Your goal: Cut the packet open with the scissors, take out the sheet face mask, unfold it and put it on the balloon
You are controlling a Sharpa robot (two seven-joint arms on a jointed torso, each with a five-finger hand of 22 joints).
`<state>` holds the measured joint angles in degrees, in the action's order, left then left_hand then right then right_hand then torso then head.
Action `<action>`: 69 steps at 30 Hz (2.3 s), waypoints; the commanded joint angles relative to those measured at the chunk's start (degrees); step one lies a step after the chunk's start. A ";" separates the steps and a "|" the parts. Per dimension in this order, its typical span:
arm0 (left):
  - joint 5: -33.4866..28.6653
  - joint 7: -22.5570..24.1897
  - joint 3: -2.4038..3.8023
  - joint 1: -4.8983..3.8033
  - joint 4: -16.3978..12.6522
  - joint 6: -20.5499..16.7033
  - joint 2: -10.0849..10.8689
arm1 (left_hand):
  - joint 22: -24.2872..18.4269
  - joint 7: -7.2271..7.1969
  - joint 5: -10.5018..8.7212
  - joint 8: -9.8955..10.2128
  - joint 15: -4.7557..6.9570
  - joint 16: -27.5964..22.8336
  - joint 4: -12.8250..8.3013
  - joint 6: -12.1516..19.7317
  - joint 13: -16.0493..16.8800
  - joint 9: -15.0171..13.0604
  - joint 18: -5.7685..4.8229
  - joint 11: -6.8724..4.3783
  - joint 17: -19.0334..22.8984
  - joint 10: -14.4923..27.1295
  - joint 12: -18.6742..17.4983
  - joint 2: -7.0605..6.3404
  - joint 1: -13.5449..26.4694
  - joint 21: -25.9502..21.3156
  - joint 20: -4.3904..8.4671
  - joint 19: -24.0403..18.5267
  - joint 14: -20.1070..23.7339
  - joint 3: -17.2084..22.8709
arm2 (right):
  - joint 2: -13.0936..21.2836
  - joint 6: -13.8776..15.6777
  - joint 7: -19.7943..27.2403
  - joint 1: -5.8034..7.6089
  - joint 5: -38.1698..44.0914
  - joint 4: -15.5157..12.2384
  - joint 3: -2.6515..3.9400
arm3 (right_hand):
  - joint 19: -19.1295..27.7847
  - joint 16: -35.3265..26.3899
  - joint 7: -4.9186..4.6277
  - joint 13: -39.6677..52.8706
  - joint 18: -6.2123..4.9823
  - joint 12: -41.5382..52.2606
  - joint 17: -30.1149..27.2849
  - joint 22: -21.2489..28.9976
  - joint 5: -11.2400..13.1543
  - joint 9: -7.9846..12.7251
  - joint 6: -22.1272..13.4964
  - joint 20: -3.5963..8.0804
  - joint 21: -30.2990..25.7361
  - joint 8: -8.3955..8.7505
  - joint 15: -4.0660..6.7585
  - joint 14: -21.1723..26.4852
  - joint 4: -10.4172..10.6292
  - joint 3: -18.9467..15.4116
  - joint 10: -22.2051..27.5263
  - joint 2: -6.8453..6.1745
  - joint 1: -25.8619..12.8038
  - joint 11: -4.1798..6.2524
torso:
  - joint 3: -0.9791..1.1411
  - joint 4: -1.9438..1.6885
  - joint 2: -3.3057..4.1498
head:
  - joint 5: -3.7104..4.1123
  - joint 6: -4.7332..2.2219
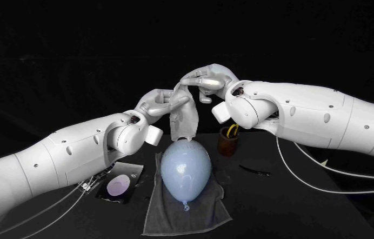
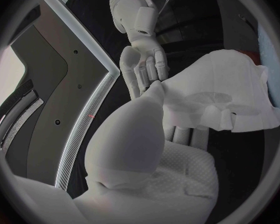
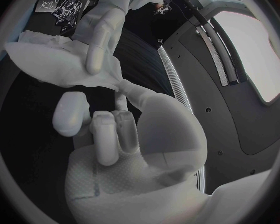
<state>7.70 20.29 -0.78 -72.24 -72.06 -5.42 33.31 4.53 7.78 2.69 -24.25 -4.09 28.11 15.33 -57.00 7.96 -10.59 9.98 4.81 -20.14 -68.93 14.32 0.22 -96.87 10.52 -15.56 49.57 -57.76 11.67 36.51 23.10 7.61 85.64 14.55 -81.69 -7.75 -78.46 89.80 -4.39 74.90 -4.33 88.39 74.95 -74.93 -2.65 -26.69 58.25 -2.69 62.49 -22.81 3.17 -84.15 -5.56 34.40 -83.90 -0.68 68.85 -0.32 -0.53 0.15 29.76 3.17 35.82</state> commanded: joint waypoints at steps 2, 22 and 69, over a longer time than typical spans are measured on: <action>-1.22 0.37 0.08 -0.15 -0.16 0.26 0.03 | 0.08 0.00 0.13 -0.40 0.33 0.27 -0.06 0.52 0.10 -0.41 0.54 -0.02 -0.08 0.02 0.32 0.54 -0.08 0.28 -0.01 0.39 0.27 0.78 | 0.05 -1.10 -0.03 0.04 0.72 0.21 0.05 | 0.24 0.20 0.04 13.80 -1.19 -0.23 15.05 -4.93 -0.14 -2.19 0.31 -0.06 -0.30 -0.25 0.31 -5.85 -0.15 0.11 -5.19 0.50 -0.19 0.32 | -0.02 0.00 0.03 | 0.02 -0.05; -1.16 -0.41 0.08 -0.16 -1.05 2.87 0.55 | 0.45 0.39 0.12 -1.39 0.39 1.24 -0.69 2.03 0.71 -1.80 0.52 0.10 -0.67 -0.12 1.15 -0.85 1.88 1.26 0.50 1.34 0.07 6.17 | 0.90 -5.08 -3.03 0.07 5.25 0.90 -0.05 | 5.95 -2.50 -4.24 8.54 -3.08 -8.19 8.20 -0.17 -0.10 2.13 -8.23 -2.87 -12.66 7.99 -3.02 -3.72 6.95 -11.66 -0.48 -5.20 -7.94 -3.54 | -0.02 0.01 -0.01 | -0.21 -0.25; -0.05 -1.41 0.07 -0.16 -2.80 5.54 2.03 | 0.30 0.63 0.14 -0.91 0.31 2.99 0.96 3.44 1.67 -2.69 0.52 0.40 -1.91 0.30 2.38 -0.65 9.51 1.42 0.31 1.09 0.96 13.53 | 6.07 -7.11 -6.20 0.18 11.52 -4.80 -0.41 | 2.98 -1.19 -3.50 11.14 -2.42 -4.09 11.34 -1.76 -0.40 3.01 -5.20 -2.70 -8.04 8.69 -2.48 -4.83 9.91 -15.62 -2.93 -3.52 -4.82 -2.89 | -0.04 0.00 -0.01 | -0.29 -0.57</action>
<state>7.07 18.70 -0.79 -72.27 -74.63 -1.41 35.40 4.91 8.19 2.62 -25.07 -3.90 30.77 16.43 -53.89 9.59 -13.21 9.65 5.03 -22.00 -68.71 16.42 -0.47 -87.88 11.70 -15.06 50.48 -57.11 24.92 42.74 16.31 1.39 85.79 25.94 -86.80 -8.16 -75.02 88.44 -7.89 74.90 -6.60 84.18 74.95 -74.95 -3.00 -23.74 52.70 -5.35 54.23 -14.50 0.40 -84.02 4.35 18.98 -84.00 -4.15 63.42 -3.48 -0.57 0.10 29.78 2.91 35.21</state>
